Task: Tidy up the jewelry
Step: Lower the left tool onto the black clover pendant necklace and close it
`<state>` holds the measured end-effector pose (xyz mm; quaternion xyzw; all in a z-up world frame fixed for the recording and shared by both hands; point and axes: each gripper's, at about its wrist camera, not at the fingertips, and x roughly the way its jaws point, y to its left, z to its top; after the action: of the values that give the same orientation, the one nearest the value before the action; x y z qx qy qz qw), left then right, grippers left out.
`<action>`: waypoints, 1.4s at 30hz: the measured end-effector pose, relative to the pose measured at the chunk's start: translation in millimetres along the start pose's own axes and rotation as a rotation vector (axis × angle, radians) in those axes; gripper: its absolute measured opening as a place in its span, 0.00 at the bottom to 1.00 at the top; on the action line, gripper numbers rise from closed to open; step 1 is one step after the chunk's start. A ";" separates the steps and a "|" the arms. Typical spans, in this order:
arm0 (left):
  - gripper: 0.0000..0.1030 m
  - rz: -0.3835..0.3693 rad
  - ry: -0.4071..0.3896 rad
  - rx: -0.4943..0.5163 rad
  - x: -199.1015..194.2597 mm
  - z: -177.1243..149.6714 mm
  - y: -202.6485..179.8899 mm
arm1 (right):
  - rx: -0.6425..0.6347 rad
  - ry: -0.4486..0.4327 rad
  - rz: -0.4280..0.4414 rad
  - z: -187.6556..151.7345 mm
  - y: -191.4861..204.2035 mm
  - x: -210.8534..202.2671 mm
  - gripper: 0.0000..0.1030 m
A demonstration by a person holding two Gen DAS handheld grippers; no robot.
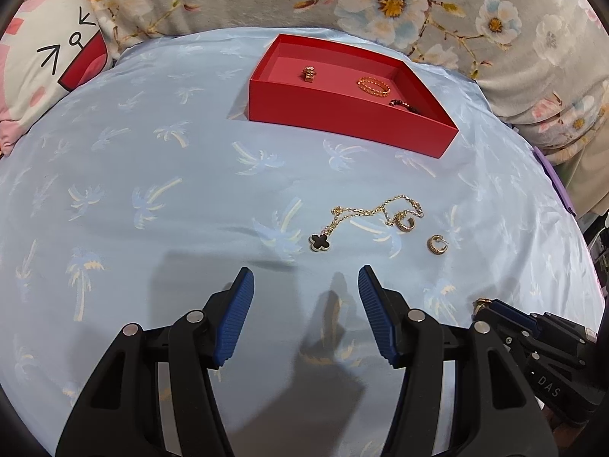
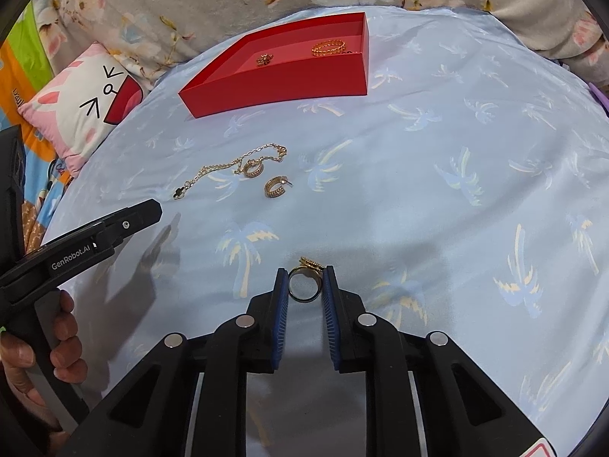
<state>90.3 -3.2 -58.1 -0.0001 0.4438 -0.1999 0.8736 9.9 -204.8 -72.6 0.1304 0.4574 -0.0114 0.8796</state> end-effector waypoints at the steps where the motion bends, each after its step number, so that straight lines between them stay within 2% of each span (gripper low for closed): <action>1: 0.53 -0.001 0.000 0.003 0.1 0.1 -0.9 | 0.001 -0.002 0.000 0.5 -0.3 -0.6 0.17; 19: 0.52 -0.009 0.003 0.031 14.3 3.7 -11.4 | 0.031 -0.027 0.005 5.4 -13.4 -12.0 0.16; 34: 0.32 0.074 -0.048 0.113 33.5 13.5 -24.8 | 0.059 -0.020 0.020 10.3 -18.1 -8.2 0.17; 42: 0.15 0.116 -0.048 0.117 35.7 15.4 -24.8 | 0.066 -0.017 0.026 10.0 -19.8 -8.1 0.17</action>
<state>112.3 -41.2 -72.1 0.0719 0.4097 -0.1746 0.8925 10.5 -227.1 -64.9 0.1650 0.4475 -0.0164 0.8788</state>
